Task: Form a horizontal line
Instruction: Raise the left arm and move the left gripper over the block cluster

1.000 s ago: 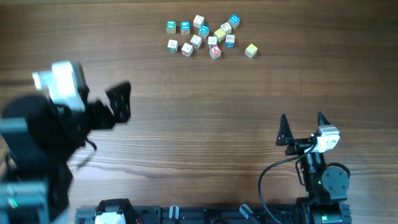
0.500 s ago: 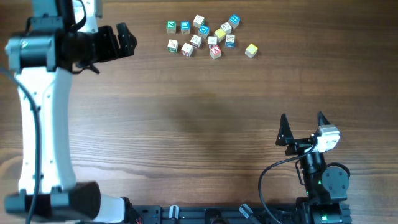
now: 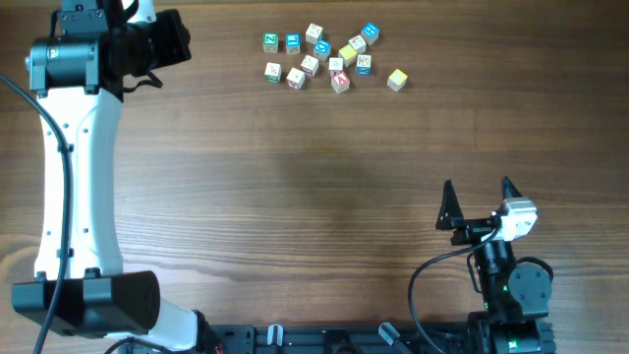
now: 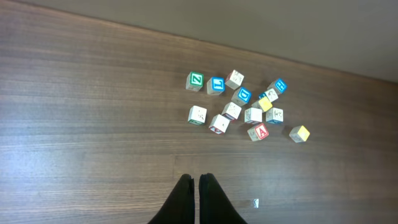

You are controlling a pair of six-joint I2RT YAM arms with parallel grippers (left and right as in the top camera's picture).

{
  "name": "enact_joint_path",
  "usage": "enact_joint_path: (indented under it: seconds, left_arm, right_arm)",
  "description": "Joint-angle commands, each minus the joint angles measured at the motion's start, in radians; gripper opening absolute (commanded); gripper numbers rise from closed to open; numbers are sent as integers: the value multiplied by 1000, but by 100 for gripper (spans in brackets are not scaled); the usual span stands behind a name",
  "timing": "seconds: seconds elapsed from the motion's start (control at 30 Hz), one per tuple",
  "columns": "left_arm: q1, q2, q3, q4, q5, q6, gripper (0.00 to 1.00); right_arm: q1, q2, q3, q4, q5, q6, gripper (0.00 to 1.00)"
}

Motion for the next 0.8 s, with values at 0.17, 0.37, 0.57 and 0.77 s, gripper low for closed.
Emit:
enact_joint_path:
  seconds: [0.17,0.37,0.57,0.77]
  left_arm:
    - [-5,8,18,143,42,0,4]
    - [-5,47,18,154,42,0,4]
    - [-24,117,18,175,34,1,4]
    - [-80,172,18,180,-85,1,4]
  right_arm:
    - [-3,-5,-1,3,-17,-6,100]
    - [-3,-5,-1,3,-17,-6,100]
    - [-3,-5,-1,3,-17,-6,100]
    - [-3,-5,-1,3,-17,-6,100]
